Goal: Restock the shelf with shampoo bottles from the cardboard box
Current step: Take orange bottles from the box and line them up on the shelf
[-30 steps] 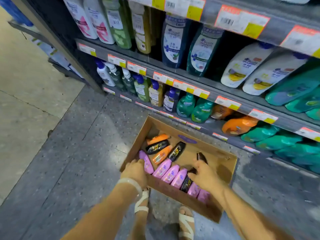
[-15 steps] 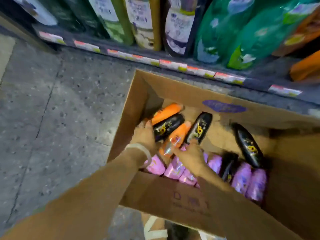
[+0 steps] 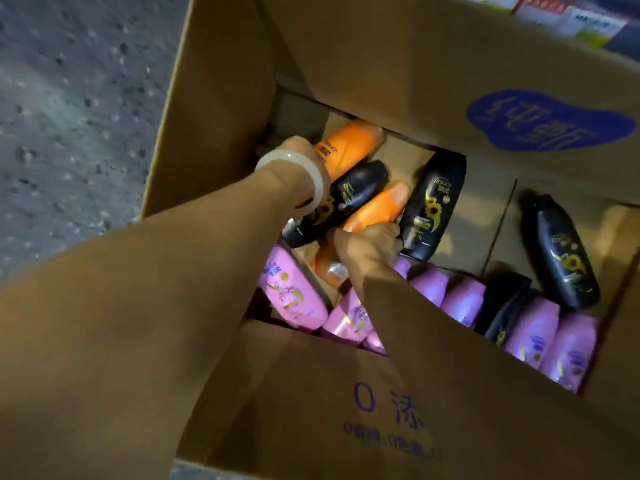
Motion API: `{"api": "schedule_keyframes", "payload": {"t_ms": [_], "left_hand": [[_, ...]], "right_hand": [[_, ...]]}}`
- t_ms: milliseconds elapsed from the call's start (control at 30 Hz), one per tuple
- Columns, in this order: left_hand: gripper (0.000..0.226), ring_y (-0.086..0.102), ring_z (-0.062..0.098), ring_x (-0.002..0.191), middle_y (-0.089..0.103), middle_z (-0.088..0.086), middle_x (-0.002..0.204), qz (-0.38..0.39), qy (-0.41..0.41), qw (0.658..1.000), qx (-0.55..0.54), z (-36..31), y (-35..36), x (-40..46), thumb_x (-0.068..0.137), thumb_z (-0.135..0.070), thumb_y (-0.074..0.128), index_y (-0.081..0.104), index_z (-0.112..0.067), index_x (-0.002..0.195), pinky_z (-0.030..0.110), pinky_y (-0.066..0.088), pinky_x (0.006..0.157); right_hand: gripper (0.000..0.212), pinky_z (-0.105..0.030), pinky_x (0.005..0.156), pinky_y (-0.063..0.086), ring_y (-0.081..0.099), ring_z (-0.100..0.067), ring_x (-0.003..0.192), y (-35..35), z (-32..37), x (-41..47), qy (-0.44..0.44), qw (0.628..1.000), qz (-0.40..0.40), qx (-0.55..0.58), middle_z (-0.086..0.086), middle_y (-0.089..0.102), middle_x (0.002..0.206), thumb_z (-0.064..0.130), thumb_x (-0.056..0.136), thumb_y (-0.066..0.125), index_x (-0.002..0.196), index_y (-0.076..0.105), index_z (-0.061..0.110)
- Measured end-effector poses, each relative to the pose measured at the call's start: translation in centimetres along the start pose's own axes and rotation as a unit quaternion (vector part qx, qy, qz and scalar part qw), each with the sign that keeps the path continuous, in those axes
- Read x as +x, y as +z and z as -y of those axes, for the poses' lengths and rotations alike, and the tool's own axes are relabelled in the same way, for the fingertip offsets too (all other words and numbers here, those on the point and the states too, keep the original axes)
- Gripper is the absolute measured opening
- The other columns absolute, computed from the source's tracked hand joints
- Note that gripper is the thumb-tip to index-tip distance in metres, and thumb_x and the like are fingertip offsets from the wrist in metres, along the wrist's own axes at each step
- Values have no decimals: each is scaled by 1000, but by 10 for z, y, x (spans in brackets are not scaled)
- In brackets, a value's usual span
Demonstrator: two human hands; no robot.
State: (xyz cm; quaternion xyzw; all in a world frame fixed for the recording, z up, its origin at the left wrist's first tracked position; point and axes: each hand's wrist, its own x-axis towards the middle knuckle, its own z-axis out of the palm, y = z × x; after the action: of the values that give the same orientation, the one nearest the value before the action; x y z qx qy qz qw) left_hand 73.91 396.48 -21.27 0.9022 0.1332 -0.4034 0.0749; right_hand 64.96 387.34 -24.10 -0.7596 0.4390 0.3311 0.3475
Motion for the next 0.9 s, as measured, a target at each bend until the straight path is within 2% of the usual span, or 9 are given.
{"api": "schedule_keyframes", "payload": {"t_ms": [133,267,367,467,533,633,700,800,900], "left_hand": [[58,61,25,105,63,9,112,-5,-24,994,-104,1,8,-12,67,-36,77,57,-7,113,28,45,77],[70,50,33,119,53,15,126,-30,-59,973,-221,1,19,-56,67,-33,77,44,-4,121,34,42,95],[59,57,34,107,60,15,115,-39,-54,948,-310,2,16,-114,67,-26,76,42,-8,113,30,41,79],[58,62,28,99,64,8,106,-57,-21,928,-368,-3,-8,-181,66,-22,78,45,-12,112,20,32,69],[55,63,21,89,65,2,96,-83,29,915,-393,-11,-36,-221,63,-19,79,49,-17,110,17,34,68],[40,58,-5,62,61,-11,72,-128,92,884,-441,-31,-88,-275,60,-9,77,51,-25,85,4,36,57],[37,54,-3,58,54,-15,67,-165,116,869,-451,-50,-132,-310,59,-7,74,49,-24,81,2,36,55],[38,54,15,67,52,-10,71,-208,158,849,-459,-78,-199,-364,54,-17,74,47,-25,79,14,36,61],[45,53,14,65,52,-6,74,-226,190,834,-466,-104,-266,-427,56,-10,75,39,-33,71,20,33,62]], "right_hand": [[84,-26,81,38,45,-34,121,-7,1,-4,26,996,9,91,-18,38,133,31,66,77,129,30,2],[81,-35,93,44,51,-33,115,-43,-3,-21,-21,992,-7,123,-17,49,127,26,65,76,130,31,6],[71,-42,88,49,61,-28,97,-93,-11,-57,-73,986,-17,152,-3,61,96,15,64,77,123,38,14],[59,-28,71,50,62,-7,73,-149,-11,-105,-117,974,-14,192,7,56,78,1,68,76,111,40,18],[65,-24,71,45,59,-8,76,-183,-2,-141,-144,967,-21,207,7,55,83,-2,66,77,112,38,21],[83,-30,78,45,56,-17,80,-235,21,-196,-177,959,-42,218,14,51,83,13,49,79,119,37,22],[84,-23,71,46,56,-11,72,-275,41,-235,-204,949,-55,235,12,53,85,14,50,79,121,35,19],[80,-19,69,44,54,-12,74,-341,72,-294,-251,927,-106,257,3,54,94,0,61,81,124,35,15],[80,-13,62,38,52,-15,75,-411,97,-358,-296,895,-146,299,1,52,96,-4,63,79,127,34,14]]}}
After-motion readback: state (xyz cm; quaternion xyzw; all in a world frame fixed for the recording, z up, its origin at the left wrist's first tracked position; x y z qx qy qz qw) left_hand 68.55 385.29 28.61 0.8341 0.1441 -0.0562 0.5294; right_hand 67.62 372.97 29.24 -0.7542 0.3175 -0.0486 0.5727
